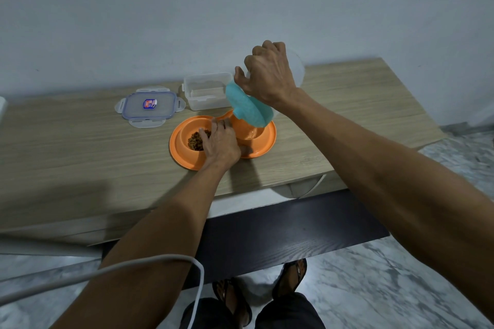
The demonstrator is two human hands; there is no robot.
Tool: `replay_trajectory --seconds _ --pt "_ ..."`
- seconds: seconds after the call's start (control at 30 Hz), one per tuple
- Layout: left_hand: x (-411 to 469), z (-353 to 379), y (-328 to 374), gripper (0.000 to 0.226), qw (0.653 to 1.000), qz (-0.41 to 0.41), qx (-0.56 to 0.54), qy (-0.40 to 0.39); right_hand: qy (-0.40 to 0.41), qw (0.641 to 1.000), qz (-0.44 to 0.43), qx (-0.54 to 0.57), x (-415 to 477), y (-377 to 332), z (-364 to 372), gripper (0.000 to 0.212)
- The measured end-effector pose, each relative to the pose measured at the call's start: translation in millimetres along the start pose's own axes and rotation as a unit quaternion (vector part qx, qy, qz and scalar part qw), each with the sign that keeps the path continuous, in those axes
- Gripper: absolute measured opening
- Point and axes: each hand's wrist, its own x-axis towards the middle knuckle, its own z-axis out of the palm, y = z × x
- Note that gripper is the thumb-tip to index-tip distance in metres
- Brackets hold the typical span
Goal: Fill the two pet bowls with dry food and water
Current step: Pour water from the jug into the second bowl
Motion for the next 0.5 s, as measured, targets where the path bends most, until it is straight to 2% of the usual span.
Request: replay_trajectory --seconds 0.5 --pt "2.2 2.7 -1.7 0.112 1.0 0.001 -0.014 0.004 -0.001 1.0 -0.026 -0.003 0.0 -1.2 6.0 0.042"
